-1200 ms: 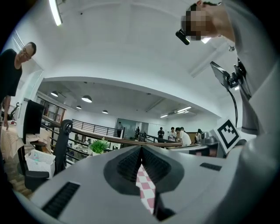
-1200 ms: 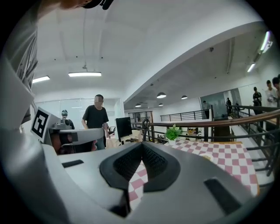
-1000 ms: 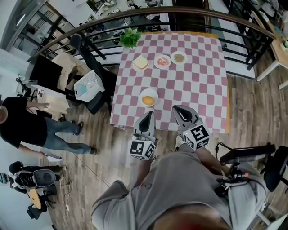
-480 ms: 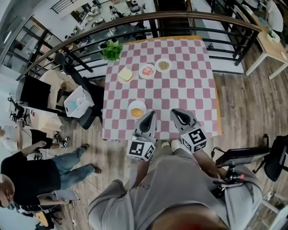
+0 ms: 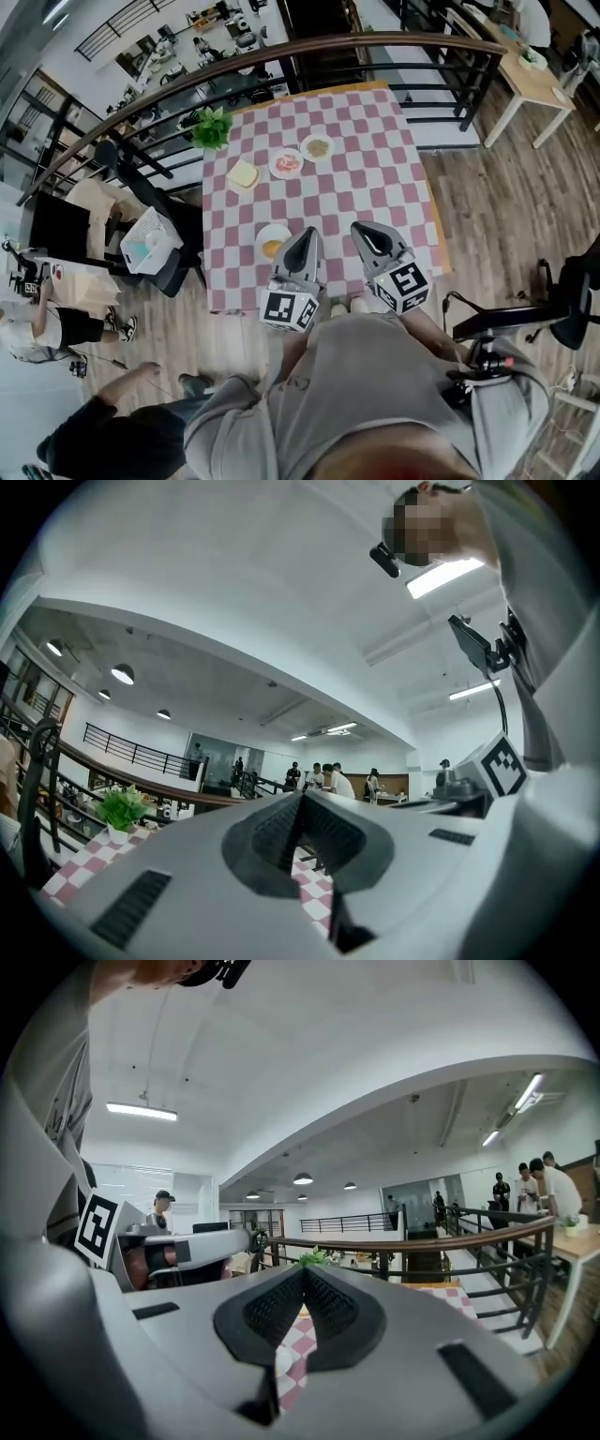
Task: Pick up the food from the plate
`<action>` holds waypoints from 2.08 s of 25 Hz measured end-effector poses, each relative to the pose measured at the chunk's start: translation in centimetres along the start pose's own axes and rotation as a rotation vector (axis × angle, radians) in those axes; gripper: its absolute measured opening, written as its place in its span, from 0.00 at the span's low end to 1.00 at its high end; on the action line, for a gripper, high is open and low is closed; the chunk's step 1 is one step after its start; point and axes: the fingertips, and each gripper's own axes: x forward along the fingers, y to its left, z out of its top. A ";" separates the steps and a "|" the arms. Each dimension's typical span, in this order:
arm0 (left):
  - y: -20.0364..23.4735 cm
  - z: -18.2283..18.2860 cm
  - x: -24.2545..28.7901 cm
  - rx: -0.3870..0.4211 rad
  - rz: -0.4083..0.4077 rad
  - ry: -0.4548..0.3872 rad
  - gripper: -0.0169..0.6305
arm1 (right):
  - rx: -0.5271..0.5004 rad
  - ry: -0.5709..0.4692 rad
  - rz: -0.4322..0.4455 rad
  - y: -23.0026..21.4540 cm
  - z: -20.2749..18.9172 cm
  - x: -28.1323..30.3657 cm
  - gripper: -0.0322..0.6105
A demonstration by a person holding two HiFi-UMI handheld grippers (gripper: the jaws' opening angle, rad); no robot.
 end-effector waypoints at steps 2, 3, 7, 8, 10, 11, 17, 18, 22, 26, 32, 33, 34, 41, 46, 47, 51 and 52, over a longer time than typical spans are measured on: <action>0.5 0.0 -0.1 -0.006 0.003 -0.006 0.04 | -0.006 -0.009 -0.017 -0.3 0.3 0.2 0.07; 0.7 0.0 -0.1 -0.005 0.003 -0.008 0.04 | -0.008 -0.014 -0.025 -0.5 0.5 0.3 0.07; 1.1 0.0 -0.1 0.011 -0.007 -0.011 0.04 | -0.016 -0.014 -0.049 -0.9 0.7 0.4 0.07; 1.2 -0.1 -0.2 0.012 -0.010 -0.010 0.04 | -0.016 -0.010 -0.051 -0.9 0.5 0.4 0.07; 1.4 -0.3 -0.1 0.012 -0.016 -0.006 0.04 | -0.015 -0.001 -0.052 -1.0 0.3 0.5 0.07; 1.4 -0.4 -0.1 0.014 -0.018 -0.004 0.04 | -0.013 0.001 -0.051 -1.0 0.3 0.6 0.07; 2.0 -0.2 0.1 0.027 -0.023 -0.010 0.04 | 0.012 0.010 -0.056 -1.3 0.0 1.3 0.07; 2.2 -0.1 0.1 0.036 -0.022 -0.021 0.04 | 0.012 0.014 -0.055 -1.3 -0.2 1.4 0.07; 2.3 0.5 -0.4 0.089 -0.021 -0.052 0.52 | 0.017 0.029 -0.053 -1.1 -0.9 1.4 0.07; 3.1 0.1 -0.5 0.111 -0.015 -0.029 0.54 | 0.017 0.033 -0.063 -1.3 -1.1 1.4 0.07; 5.8 -1.1 -1.0 0.135 0.005 0.035 0.54 | 0.017 0.029 -0.085 -1.9 -1.1 1.1 0.07; 6.5 -1.6 -1.2 0.135 0.011 0.059 0.54 | 0.020 0.032 -0.084 -1.9 -1.2 1.0 0.07; 7.2 -2.3 -1.5 0.136 0.014 0.088 0.54 | 0.022 0.036 -0.082 -1.8 -1.3 1.0 0.07; 12.2 -9.9 -1.9 0.210 -0.051 0.377 0.54 | 0.031 0.045 -0.102 -2.4 -1.5 -0.1 0.07; 16.1 -17.8 -2.4 0.272 -0.153 0.616 0.54 | 0.045 0.054 -0.117 -3.1 -2.0 -0.8 0.07; 16.7 -19.2 -2.8 0.283 -0.172 0.661 0.54 | 0.050 0.057 -0.121 -3.0 -2.3 -1.0 0.07; 18.9 -24.1 -4.6 0.385 -0.233 0.844 0.54 | 0.069 0.070 -0.146 -3.0 -3.2 -2.0 0.07; 19.3 -25.3 -4.8 0.424 -0.251 0.887 0.54 | 0.072 0.072 -0.154 -3.1 -3.4 -2.2 0.07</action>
